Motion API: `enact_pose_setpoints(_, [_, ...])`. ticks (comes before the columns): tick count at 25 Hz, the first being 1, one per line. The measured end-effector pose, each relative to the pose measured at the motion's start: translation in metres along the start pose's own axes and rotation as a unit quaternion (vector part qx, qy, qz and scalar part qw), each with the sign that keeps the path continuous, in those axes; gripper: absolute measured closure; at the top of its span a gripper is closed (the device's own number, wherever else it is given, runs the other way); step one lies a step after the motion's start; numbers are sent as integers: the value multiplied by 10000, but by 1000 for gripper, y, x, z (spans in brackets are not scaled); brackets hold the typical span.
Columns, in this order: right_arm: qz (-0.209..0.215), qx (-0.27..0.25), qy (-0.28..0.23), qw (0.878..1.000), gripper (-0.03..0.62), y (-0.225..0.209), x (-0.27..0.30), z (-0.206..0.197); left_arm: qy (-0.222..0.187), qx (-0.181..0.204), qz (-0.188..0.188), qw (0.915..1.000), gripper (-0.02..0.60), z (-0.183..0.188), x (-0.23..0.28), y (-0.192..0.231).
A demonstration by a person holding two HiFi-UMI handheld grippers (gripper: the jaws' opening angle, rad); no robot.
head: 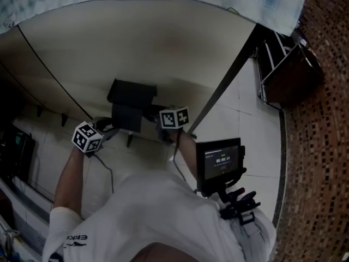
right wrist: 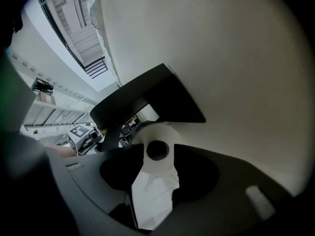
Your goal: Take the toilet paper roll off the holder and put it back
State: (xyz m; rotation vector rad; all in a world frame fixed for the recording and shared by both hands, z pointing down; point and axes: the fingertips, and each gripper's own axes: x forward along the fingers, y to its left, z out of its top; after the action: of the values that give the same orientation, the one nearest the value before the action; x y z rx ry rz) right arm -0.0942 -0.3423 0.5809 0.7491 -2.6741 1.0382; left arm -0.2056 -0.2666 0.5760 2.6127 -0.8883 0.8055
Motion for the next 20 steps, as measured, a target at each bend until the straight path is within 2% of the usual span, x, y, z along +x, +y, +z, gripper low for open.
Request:
enact_pose_setpoints(14, [-75,-103,-35,9999,375,-1,-3,4,16,2,-27,10000,428,-2,2,4])
enact_pose_setpoints(20, [-320,-103,-142,9993,375,-19,-21,4,34,14,19,10000,433,-6,11,17])
